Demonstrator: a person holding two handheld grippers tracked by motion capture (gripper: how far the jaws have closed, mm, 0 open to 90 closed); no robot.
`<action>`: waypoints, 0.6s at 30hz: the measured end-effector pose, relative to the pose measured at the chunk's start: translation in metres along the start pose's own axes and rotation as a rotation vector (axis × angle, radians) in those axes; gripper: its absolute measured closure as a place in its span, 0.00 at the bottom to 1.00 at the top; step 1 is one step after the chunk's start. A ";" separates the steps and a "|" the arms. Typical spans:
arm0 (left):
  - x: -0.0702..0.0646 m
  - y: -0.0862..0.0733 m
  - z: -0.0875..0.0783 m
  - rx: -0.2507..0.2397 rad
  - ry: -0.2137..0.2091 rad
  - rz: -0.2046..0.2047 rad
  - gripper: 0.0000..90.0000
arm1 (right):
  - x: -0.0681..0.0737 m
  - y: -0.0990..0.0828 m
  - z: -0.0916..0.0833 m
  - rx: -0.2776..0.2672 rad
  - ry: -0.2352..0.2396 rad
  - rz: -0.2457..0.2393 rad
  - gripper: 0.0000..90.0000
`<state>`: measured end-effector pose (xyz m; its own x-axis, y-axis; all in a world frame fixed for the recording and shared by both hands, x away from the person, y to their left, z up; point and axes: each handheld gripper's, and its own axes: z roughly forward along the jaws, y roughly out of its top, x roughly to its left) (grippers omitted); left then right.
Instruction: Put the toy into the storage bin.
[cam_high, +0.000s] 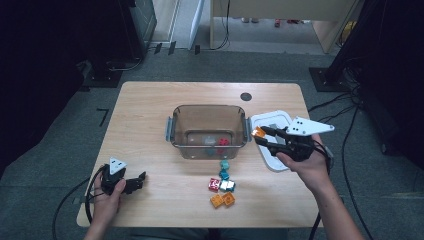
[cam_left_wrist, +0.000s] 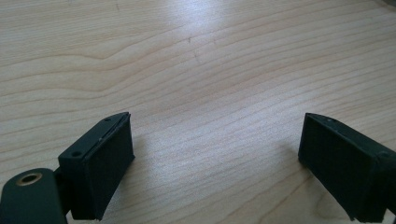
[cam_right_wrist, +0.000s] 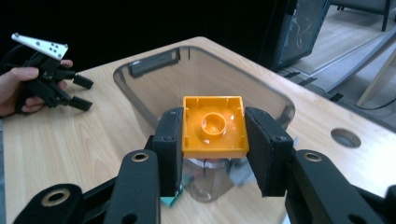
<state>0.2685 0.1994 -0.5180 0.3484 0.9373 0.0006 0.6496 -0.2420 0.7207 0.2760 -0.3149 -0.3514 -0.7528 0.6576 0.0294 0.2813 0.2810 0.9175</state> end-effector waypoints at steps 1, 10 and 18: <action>0.000 0.000 0.000 0.000 0.000 0.000 0.11 | 0.000 0.004 0.002 -0.002 0.002 -0.006 0.67; 0.000 0.000 0.000 -0.001 0.000 0.003 0.11 | 0.000 0.030 0.028 0.002 0.026 -0.029 0.67; 0.000 0.000 0.000 -0.003 -0.002 0.003 0.11 | 0.001 0.044 0.065 0.038 0.056 -0.050 0.67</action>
<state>0.2685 0.1993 -0.5181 0.3512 0.9363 0.0013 0.6469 -0.2437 0.7226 0.3266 -0.2568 -0.3361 -0.7983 0.6022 0.0067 0.2637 0.3395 0.9029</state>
